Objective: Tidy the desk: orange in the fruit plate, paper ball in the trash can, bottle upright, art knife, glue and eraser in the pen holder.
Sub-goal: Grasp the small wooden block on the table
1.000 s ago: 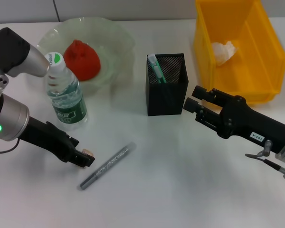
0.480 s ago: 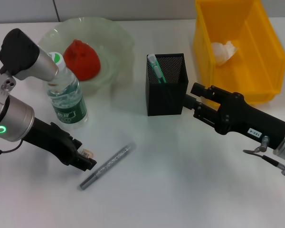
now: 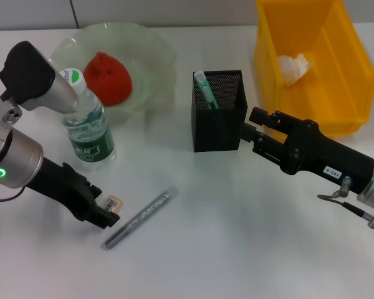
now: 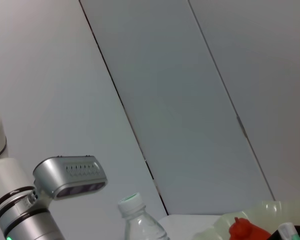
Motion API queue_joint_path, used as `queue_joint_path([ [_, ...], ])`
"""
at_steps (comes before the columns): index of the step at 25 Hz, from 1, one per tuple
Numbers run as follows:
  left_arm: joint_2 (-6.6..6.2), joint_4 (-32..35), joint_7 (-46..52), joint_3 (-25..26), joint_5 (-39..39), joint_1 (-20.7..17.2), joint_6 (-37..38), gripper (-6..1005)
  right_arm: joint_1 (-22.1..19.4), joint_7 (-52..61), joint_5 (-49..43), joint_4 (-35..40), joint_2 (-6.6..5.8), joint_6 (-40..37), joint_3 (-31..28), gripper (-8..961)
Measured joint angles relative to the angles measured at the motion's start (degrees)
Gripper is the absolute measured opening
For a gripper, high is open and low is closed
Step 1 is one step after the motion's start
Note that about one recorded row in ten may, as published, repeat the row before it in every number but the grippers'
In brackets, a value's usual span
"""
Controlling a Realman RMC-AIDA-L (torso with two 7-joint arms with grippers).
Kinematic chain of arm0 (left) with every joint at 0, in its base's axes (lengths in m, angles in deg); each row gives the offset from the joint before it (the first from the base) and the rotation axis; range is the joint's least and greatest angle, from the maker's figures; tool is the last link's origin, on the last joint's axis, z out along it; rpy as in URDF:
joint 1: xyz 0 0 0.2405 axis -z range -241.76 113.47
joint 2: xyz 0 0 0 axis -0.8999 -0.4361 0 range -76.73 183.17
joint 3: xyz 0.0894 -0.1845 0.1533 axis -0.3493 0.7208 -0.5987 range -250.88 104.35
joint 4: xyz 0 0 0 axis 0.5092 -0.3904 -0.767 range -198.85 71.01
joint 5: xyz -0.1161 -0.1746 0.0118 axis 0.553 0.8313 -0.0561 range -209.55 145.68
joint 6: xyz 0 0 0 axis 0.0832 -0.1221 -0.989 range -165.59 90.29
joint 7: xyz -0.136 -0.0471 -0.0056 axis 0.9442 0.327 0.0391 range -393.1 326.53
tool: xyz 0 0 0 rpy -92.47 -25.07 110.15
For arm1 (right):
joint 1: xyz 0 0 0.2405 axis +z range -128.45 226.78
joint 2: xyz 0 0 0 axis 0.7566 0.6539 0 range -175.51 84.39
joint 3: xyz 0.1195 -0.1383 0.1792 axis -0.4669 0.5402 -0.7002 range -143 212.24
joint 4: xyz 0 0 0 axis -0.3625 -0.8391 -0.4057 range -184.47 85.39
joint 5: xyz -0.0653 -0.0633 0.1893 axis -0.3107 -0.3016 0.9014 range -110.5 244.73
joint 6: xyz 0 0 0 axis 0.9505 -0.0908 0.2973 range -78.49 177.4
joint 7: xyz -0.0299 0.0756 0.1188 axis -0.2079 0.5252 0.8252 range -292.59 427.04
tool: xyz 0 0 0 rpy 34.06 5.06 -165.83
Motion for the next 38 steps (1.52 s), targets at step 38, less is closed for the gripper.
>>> queue_joint_path([
  [38, 0.13, -0.94, 0.01, -5.45, -3.4, 3.1, -0.7, 627, 0.77, 0.15, 0.0, -1.12, -0.01, 1.46, -0.31, 509],
])
